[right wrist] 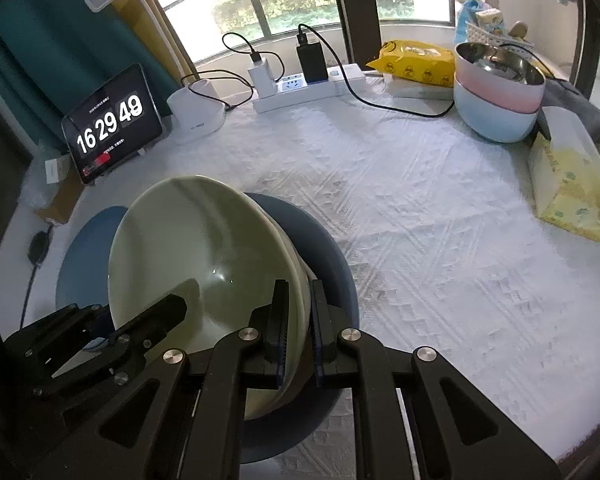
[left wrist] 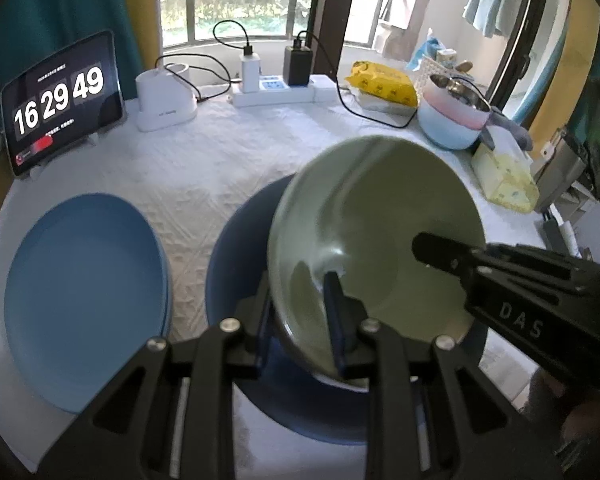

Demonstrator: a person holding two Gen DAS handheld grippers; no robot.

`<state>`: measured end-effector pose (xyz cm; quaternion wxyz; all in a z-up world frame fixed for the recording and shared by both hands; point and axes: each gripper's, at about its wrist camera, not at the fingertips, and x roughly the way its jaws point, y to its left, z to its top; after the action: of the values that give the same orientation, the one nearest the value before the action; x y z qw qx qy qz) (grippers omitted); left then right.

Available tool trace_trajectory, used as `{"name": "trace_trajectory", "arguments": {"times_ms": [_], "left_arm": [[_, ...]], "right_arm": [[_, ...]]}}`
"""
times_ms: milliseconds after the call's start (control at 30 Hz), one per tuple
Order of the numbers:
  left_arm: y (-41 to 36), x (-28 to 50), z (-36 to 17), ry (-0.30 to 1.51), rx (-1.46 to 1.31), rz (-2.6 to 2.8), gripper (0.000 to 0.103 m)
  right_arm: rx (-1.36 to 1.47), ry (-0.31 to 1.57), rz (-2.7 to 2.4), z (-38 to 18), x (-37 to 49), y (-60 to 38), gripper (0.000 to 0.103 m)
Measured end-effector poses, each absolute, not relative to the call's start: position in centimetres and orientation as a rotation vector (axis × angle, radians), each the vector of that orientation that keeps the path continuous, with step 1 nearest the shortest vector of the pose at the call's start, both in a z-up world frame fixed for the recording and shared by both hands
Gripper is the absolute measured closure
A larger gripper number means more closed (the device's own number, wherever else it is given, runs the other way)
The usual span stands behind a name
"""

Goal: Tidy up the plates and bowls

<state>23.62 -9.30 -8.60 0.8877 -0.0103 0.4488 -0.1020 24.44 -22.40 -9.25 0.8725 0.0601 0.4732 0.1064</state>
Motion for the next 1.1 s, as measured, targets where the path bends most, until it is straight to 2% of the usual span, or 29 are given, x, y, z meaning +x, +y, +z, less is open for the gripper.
{"name": "trace_trajectory", "arguments": {"times_ms": [800, 1100], "left_arm": [[-8.8, 23.2, -8.7, 0.911, -0.018, -0.212, 0.079], [-8.6, 23.0, -8.3, 0.902, -0.022, -0.219, 0.079]], "right_arm": [[-0.045, 0.946, 0.143, -9.4, 23.5, -20.5, 0.090], [-0.039, 0.941, 0.154, -9.4, 23.5, -20.4, 0.083]]}}
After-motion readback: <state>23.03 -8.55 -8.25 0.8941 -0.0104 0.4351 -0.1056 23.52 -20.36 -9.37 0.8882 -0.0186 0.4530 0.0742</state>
